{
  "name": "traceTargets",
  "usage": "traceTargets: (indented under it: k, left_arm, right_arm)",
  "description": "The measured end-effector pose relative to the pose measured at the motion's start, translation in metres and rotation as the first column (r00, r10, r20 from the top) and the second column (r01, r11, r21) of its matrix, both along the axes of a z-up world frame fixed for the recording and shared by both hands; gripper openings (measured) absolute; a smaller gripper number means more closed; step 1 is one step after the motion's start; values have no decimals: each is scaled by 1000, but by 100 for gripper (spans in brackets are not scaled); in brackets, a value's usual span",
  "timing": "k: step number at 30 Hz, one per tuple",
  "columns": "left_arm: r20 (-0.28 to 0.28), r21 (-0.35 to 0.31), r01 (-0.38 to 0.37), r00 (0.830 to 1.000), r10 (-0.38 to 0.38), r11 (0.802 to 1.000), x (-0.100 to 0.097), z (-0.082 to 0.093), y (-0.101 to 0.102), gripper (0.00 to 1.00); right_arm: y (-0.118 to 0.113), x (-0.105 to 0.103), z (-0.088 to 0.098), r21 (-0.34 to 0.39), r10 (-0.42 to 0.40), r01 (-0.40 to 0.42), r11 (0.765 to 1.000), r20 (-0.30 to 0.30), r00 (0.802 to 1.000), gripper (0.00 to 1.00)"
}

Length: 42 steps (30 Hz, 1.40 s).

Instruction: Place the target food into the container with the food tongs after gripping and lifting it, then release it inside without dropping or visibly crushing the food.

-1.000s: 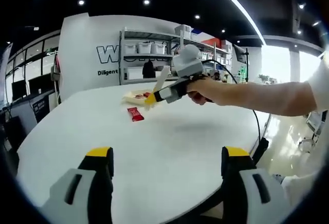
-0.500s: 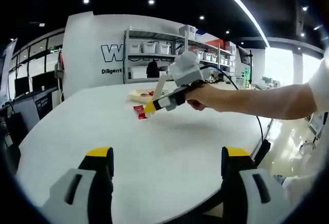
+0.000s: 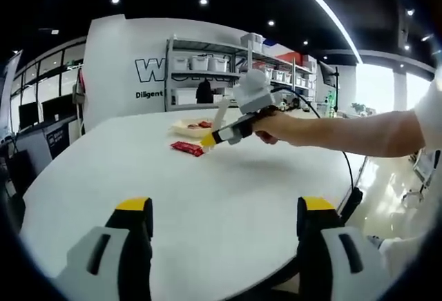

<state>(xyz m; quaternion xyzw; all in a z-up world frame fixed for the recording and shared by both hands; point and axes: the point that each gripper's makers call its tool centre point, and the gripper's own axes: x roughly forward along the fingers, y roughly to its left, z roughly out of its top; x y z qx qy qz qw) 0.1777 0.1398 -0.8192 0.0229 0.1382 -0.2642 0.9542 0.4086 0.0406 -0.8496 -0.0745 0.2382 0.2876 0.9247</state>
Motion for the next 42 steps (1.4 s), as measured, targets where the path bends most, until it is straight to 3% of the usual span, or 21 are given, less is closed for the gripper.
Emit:
traceTargets:
  k: [3,12,16,19,32,42]
  left_arm:
    - [2,-3,-1,1000,1,1000,0,1,-1,84]
    - [5,-20,-9,1000,9,1000,0,3,1,84]
    - [8,-14,-8,1000,8,1000,-2,3,4,84]
    - [4,-21,-25,1000,25,999,-2,1,13,84]
    - [3,-24,-57,998,57,998,-1,3,29,84]
    - [0,-31,-80,997,80,996,-2,0,39,84]
  right_arm:
    - [-1,2,1,-22,1,-1,1000,10,1000,19]
    - [23,5,24,24,30,-31,999,26,999,19]
    - [35,9,21,-23,57,-56,998,30,998,20]
    - [40,11,20,-2,58,-58,998,17,998,20]
    - [51,26,2,-51,64,-64,997,-5,998,21]
    - [51,32,0,-6,37,-37,999,-48,998,20]
